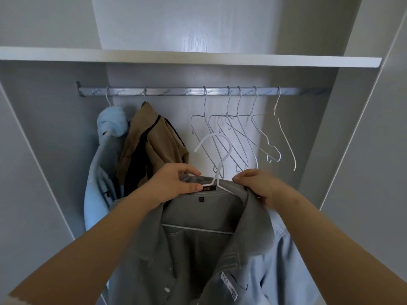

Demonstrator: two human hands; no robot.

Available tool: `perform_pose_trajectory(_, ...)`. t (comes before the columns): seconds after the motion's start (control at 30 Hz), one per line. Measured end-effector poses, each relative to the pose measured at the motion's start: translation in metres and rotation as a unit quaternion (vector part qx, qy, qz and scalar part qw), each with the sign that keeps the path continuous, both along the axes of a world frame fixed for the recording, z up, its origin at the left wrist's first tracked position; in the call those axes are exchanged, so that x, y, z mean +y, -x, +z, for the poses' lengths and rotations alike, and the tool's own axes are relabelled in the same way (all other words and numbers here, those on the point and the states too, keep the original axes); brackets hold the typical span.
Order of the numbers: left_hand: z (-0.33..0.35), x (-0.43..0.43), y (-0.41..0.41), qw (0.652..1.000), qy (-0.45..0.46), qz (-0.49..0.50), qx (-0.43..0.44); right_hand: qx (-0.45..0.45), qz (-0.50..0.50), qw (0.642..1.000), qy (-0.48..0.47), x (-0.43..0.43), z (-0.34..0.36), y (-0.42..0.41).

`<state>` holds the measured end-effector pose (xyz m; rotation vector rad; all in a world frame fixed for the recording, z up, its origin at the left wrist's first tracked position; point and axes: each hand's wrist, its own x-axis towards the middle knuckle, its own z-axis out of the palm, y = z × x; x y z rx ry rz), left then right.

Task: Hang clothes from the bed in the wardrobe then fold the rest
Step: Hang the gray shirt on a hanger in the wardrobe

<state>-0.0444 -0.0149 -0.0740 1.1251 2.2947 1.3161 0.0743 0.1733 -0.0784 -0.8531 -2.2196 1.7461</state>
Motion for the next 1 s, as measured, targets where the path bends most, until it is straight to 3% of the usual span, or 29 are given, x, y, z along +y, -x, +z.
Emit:
perform_pose_trajectory(0.07, 0.001, -0.001, 0.002, 1.000, 0.009, 0.001, 0.013, -0.040, 0.026, 0.983, -0.177, -0.001, -0.003, -0.003)
perform_pose_trajectory(0.17, 0.003, -0.003, 0.005, 1.000, 0.021, -0.001, 0.019, -0.023, 0.065, 0.970, -0.234, -0.004, -0.006, -0.005)
perform_pose_trajectory(0.4, 0.004, -0.006, 0.002, 0.999, -0.007, -0.049, 0.008, -0.020, 0.069, 0.993, -0.095, -0.016, 0.002, -0.002)
perform_pose_trajectory(0.53, 0.005, -0.008, -0.007, 0.994, -0.005, -0.108, 0.026, 0.054, 0.081, 0.991, 0.096, -0.017, 0.007, 0.004)
perform_pose_trajectory(0.63, 0.008, -0.012, -0.008, 0.990, -0.001, -0.139, 0.032, 0.036, 0.128, 0.970, 0.205, -0.015, 0.006, 0.003)
perform_pose_trajectory(0.8, 0.009, -0.012, -0.006, 0.993, 0.021, -0.107, 0.045, -0.058, 0.101, 0.988, 0.099, -0.018, -0.003, 0.005)
perform_pose_trajectory(1.0, 0.002, -0.014, 0.000, 0.997, -0.015, -0.071, 0.032, -0.056, 0.096, 0.989, 0.099, -0.013, -0.004, 0.000)
